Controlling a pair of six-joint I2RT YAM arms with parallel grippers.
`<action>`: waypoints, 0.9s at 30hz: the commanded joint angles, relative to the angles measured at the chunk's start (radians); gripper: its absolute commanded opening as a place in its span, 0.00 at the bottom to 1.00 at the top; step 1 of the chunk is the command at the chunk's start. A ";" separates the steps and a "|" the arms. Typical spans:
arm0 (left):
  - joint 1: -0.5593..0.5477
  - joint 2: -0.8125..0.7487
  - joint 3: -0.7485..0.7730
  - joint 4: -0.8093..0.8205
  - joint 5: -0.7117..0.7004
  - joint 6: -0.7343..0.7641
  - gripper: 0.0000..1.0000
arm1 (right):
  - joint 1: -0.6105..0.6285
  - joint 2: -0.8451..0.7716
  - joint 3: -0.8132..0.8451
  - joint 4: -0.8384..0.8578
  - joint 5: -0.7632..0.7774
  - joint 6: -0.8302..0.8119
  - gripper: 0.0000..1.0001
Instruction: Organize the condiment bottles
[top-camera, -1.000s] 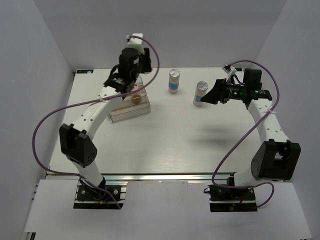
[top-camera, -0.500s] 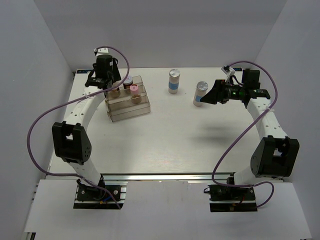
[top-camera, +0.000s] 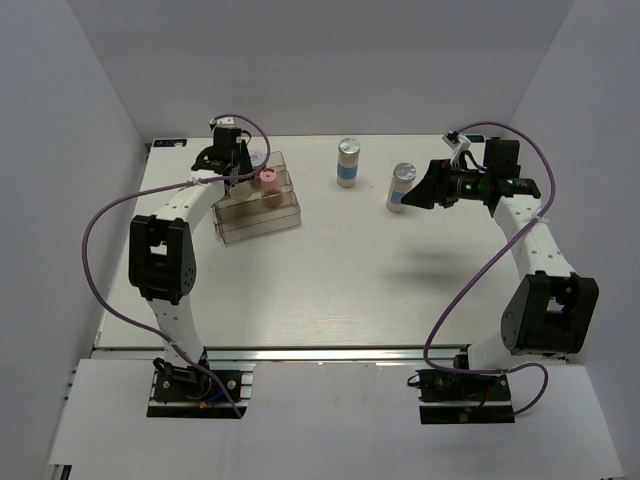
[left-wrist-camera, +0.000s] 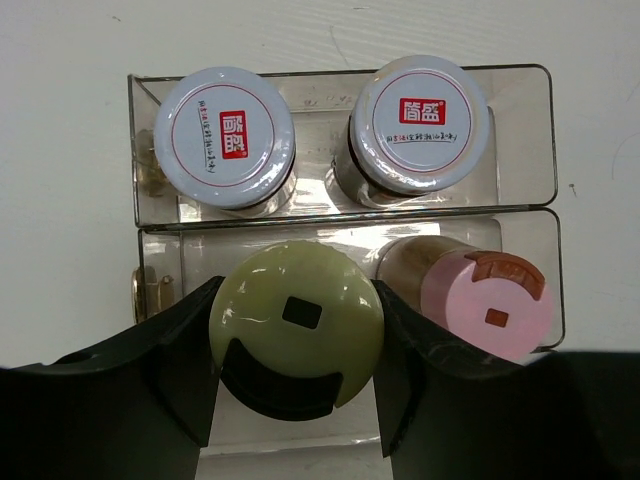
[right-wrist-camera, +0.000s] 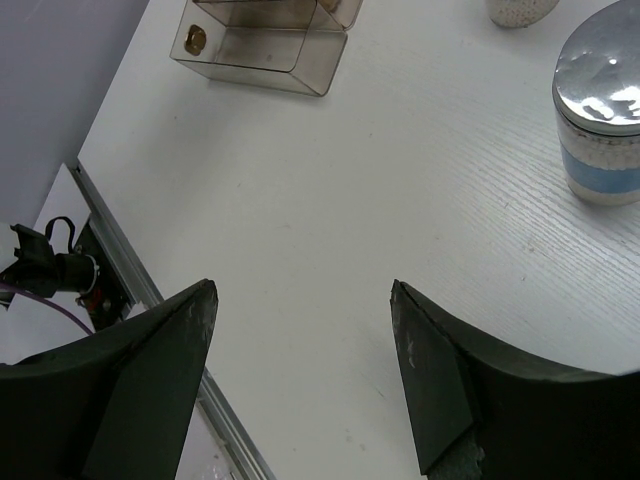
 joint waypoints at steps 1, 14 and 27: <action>0.006 -0.007 0.054 0.048 0.006 -0.007 0.00 | -0.002 0.008 0.026 0.000 -0.004 -0.011 0.76; 0.006 0.059 0.045 0.106 -0.006 -0.004 0.02 | -0.002 0.008 0.038 -0.021 0.013 -0.024 0.79; 0.006 0.051 -0.034 0.123 0.011 -0.009 0.58 | -0.002 0.006 0.078 -0.052 0.051 -0.128 0.83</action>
